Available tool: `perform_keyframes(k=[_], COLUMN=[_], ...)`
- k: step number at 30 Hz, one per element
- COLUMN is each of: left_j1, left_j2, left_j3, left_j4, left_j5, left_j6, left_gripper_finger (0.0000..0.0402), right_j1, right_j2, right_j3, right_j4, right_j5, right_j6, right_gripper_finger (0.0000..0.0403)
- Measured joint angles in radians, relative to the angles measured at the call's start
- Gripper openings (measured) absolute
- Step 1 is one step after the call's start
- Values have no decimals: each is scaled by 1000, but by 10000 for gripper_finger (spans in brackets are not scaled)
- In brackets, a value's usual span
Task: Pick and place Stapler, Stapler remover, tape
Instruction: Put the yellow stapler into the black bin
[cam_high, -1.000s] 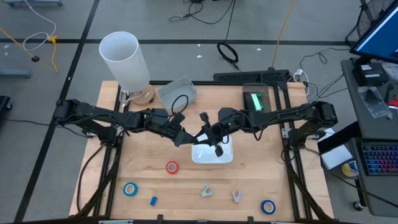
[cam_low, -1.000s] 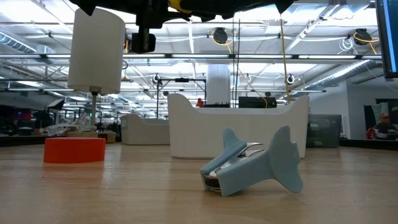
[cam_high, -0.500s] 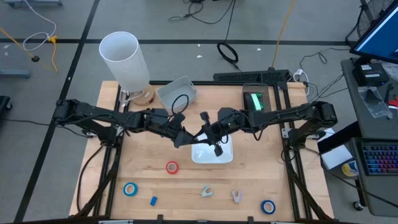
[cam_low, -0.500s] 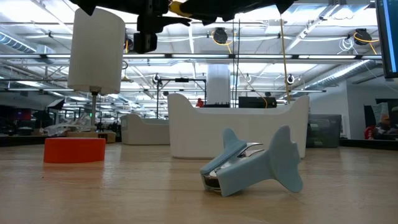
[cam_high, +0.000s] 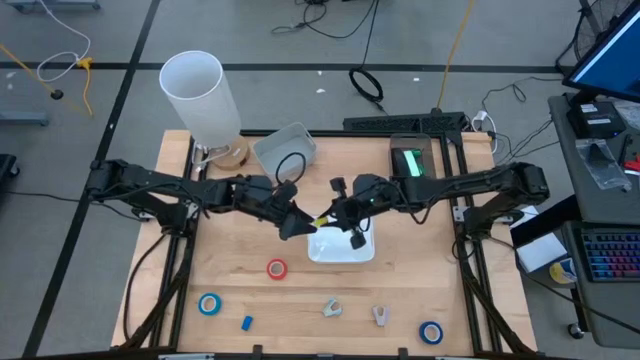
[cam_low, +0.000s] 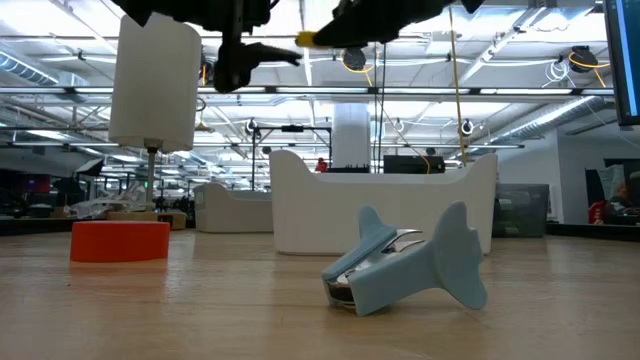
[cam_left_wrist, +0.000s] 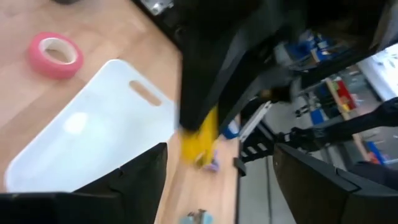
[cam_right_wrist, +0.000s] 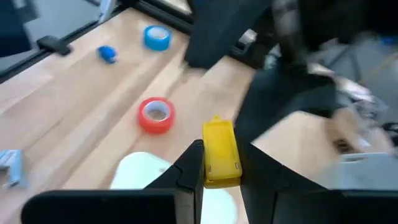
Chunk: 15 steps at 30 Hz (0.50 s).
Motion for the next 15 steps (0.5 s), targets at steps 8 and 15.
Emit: perform_keyframes(k=[8,15], left_j1=[9,6], left_j2=[0,0], left_j3=[0,0], left_j4=[-66,-90], left_j5=[-22,-106], left_j6=[2,1], left_gripper_finger=[267,260], right_j1=[-1,-53], right_j2=[-109,-176], right_j3=[1,2], right_j4=[-254,-522], right_j5=[248,579], right_j6=[-10,56], right_gripper_finger=[64,66])
